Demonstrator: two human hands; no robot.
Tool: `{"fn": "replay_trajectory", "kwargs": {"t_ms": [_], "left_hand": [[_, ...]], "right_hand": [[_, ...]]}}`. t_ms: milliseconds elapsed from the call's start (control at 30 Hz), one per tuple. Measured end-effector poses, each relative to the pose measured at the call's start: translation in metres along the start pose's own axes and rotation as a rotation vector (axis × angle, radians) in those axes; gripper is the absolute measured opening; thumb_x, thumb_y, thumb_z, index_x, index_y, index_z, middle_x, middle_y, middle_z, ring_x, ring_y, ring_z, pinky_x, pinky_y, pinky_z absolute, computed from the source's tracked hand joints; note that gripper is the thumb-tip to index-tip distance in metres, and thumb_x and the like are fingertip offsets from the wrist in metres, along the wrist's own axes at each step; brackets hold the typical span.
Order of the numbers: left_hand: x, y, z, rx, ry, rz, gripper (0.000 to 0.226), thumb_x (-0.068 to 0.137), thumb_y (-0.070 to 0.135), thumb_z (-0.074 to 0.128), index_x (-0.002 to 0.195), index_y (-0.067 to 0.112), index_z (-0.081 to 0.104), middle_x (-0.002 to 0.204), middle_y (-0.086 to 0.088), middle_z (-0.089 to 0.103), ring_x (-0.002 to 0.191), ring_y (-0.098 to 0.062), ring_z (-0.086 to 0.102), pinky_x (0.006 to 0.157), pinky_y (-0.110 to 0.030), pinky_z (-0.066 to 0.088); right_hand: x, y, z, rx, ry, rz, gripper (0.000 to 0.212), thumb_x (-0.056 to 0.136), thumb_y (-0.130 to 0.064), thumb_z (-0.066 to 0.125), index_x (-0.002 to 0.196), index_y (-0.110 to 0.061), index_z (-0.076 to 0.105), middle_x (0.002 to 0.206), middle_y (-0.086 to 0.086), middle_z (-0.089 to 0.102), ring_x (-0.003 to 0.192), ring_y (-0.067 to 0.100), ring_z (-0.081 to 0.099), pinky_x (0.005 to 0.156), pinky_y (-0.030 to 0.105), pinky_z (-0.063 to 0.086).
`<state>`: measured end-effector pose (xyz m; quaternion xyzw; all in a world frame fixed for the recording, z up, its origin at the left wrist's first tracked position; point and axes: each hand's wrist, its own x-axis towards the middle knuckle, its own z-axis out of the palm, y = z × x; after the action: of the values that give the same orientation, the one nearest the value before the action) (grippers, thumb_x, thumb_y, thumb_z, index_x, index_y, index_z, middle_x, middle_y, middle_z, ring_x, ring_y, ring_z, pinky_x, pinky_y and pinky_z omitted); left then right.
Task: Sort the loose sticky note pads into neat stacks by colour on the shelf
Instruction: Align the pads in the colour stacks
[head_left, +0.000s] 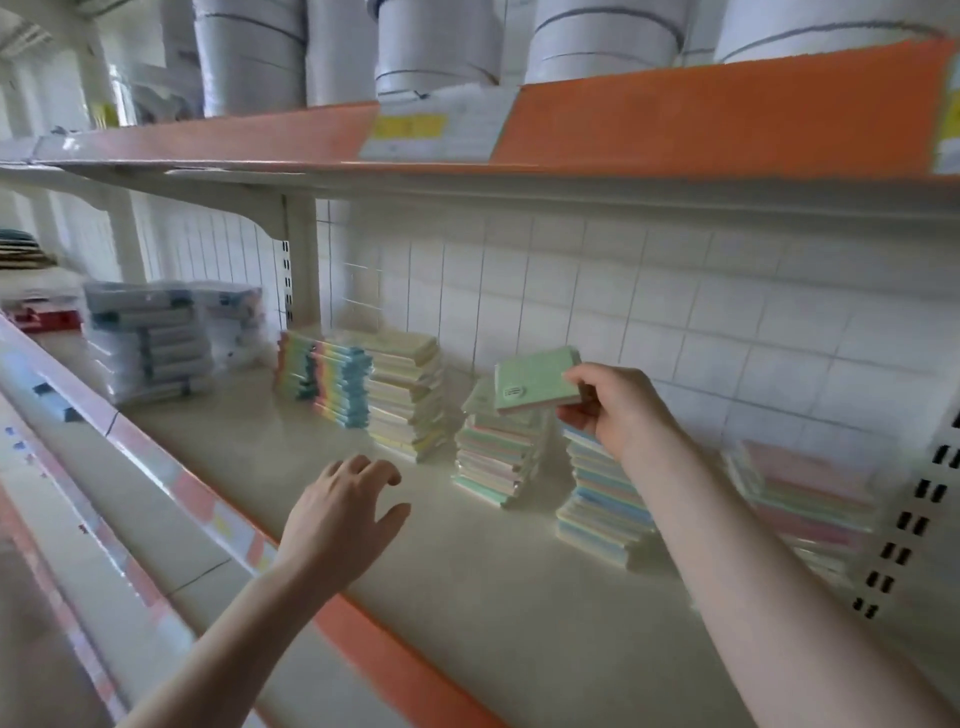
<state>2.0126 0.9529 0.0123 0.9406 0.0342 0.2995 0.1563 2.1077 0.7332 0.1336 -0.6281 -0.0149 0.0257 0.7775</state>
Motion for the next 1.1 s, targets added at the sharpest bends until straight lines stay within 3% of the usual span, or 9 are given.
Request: {"fn": "replay_trajectory", "kwargs": {"t_ms": [367, 467, 567, 600, 667, 733, 933, 1100], "left_hand": [[0.080, -0.120, 0.028, -0.151, -0.151, 0.161, 0.025, 0.078, 0.031, 0.074, 0.100, 0.020, 0.067, 0.095, 0.002, 0.064, 0.095, -0.022, 0.061, 0.076, -0.032, 0.046], [0.093, -0.135, 0.036, -0.206, -0.198, 0.197, 0.024, 0.076, 0.030, 0.076, 0.097, 0.021, 0.068, 0.092, 0.003, 0.064, 0.090, -0.020, 0.061, 0.074, -0.031, 0.047], [0.097, -0.142, 0.047, -0.255, -0.239, 0.224, 0.022, 0.075, 0.026, 0.078, 0.094, 0.022, 0.069, 0.089, 0.005, 0.063, 0.087, -0.019, 0.061, 0.072, -0.031, 0.046], [0.097, -0.144, 0.053, -0.268, -0.254, 0.226, 0.022, 0.074, 0.025, 0.078, 0.093, 0.022, 0.069, 0.088, 0.005, 0.062, 0.086, -0.020, 0.061, 0.072, -0.031, 0.046], [0.095, -0.147, 0.062, -0.296, -0.296, 0.205, 0.018, 0.074, 0.023, 0.077, 0.091, 0.022, 0.070, 0.087, 0.005, 0.062, 0.086, -0.022, 0.061, 0.074, -0.032, 0.046], [0.095, -0.150, 0.071, -0.327, -0.323, 0.181, 0.012, 0.075, 0.023, 0.072, 0.087, 0.024, 0.070, 0.085, 0.007, 0.060, 0.087, -0.023, 0.061, 0.077, -0.033, 0.046], [0.098, -0.151, 0.076, -0.360, -0.344, 0.177, 0.013, 0.079, 0.020, 0.071, 0.089, 0.027, 0.068, 0.088, 0.012, 0.057, 0.090, -0.014, 0.056, 0.075, -0.024, 0.037], [0.099, -0.151, 0.076, -0.354, -0.341, 0.177, 0.010, 0.080, 0.020, 0.070, 0.088, 0.026, 0.069, 0.084, 0.017, 0.053, 0.089, -0.013, 0.056, 0.075, -0.021, 0.036]], "right_hand": [[0.056, 0.028, 0.062, -0.176, 0.407, -0.121, 0.022, 0.085, 0.009, 0.052, 0.068, -0.005, 0.052, 0.067, 0.012, 0.054, 0.059, 0.021, 0.056, 0.037, 0.020, 0.049], [0.057, 0.036, 0.062, -0.342, 0.524, -0.188, 0.027, 0.082, 0.008, 0.053, 0.063, -0.011, 0.053, 0.068, 0.008, 0.057, 0.058, 0.019, 0.057, 0.044, 0.024, 0.052], [0.058, 0.046, 0.062, -0.531, 0.648, -0.236, 0.028, 0.077, 0.004, 0.057, 0.055, -0.014, 0.054, 0.067, 0.009, 0.059, 0.059, 0.025, 0.058, 0.062, 0.040, 0.055], [0.060, 0.048, 0.061, -0.584, 0.683, -0.248, 0.024, 0.075, 0.001, 0.059, 0.057, -0.014, 0.057, 0.069, 0.009, 0.060, 0.065, 0.026, 0.060, 0.066, 0.042, 0.054], [0.063, 0.052, 0.060, -0.669, 0.727, -0.264, 0.007, 0.076, -0.005, 0.062, 0.074, -0.010, 0.067, 0.075, 0.006, 0.061, 0.075, 0.021, 0.059, 0.068, 0.031, 0.046], [0.064, 0.055, 0.059, -0.718, 0.754, -0.287, 0.014, 0.078, -0.008, 0.062, 0.090, -0.006, 0.069, 0.081, 0.005, 0.064, 0.082, 0.020, 0.059, 0.069, 0.028, 0.041], [0.061, 0.058, 0.058, -0.950, 0.766, -0.256, 0.028, 0.087, -0.015, 0.059, 0.113, -0.006, 0.063, 0.115, 0.012, 0.065, 0.110, 0.029, 0.057, 0.084, 0.031, 0.041], [0.059, 0.058, 0.061, -1.195, 0.725, -0.246, 0.030, 0.089, -0.017, 0.055, 0.119, -0.009, 0.058, 0.121, 0.010, 0.062, 0.113, 0.030, 0.054, 0.085, 0.032, 0.039]]}}
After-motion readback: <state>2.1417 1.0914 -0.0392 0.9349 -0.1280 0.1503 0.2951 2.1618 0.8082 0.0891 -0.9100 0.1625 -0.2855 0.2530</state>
